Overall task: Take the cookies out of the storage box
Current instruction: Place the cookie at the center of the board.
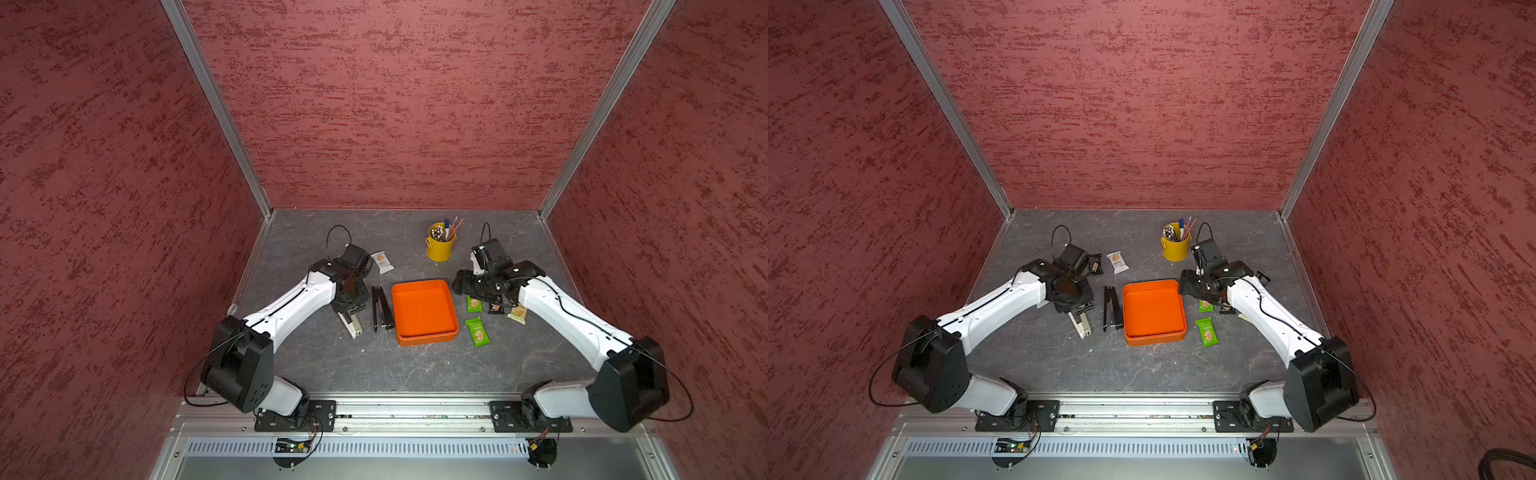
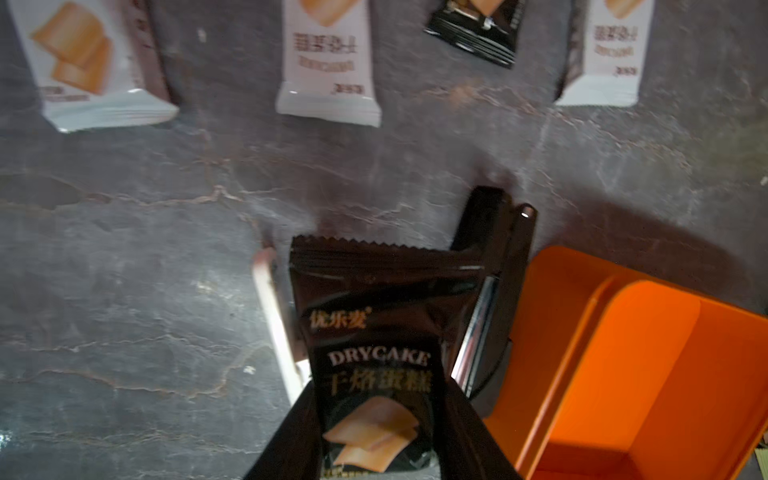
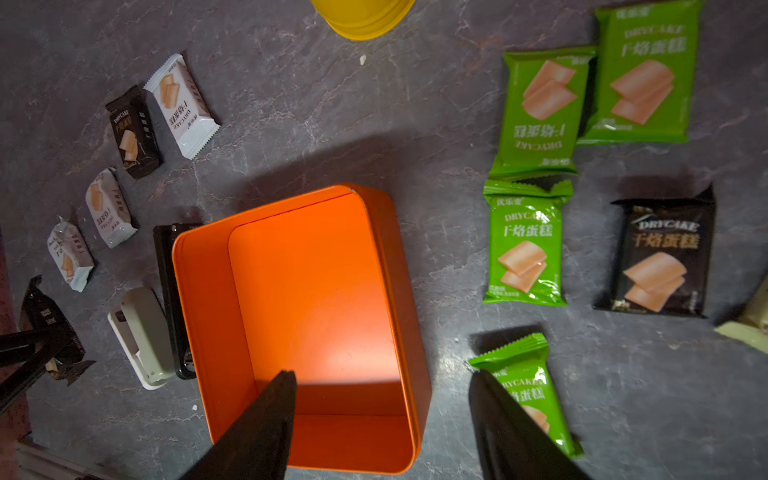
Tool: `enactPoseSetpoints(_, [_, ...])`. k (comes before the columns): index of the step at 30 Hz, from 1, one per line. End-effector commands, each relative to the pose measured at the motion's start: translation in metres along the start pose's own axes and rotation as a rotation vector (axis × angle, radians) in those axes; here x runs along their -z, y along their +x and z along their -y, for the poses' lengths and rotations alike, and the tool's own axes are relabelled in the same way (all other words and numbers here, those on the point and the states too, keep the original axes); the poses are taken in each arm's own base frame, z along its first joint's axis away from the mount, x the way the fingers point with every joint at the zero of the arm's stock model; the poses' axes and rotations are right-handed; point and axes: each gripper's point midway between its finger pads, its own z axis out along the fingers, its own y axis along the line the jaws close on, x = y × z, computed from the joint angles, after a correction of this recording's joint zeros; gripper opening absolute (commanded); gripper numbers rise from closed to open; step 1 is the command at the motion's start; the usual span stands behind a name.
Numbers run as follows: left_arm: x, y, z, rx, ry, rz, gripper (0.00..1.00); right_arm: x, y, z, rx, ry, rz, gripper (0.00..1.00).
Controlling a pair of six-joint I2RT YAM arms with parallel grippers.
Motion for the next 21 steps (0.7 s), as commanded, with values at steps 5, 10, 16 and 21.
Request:
enactPoseSetpoints(5, [-0.017,-0.006,-0.054,0.106,-0.041,0.007,0.38,-0.003,-0.018,-0.018,-0.022,-0.044,0.025,0.70])
enactPoseSetpoints(10, [-0.031,-0.002,-0.073,0.162,-0.058,0.002,0.38,-0.004,-0.020,-0.019,-0.029,-0.043,0.025,0.70])
enactPoseSetpoints(16, [-0.048,0.006,-0.084,0.173,-0.093,-0.030,0.38,-0.004,-0.017,-0.015,-0.030,-0.023,0.014,0.70])
enactPoseSetpoints(21, [-0.056,0.010,-0.089,0.167,-0.113,-0.042,0.38,-0.002,-0.016,-0.012,-0.024,-0.012,0.017,0.70])
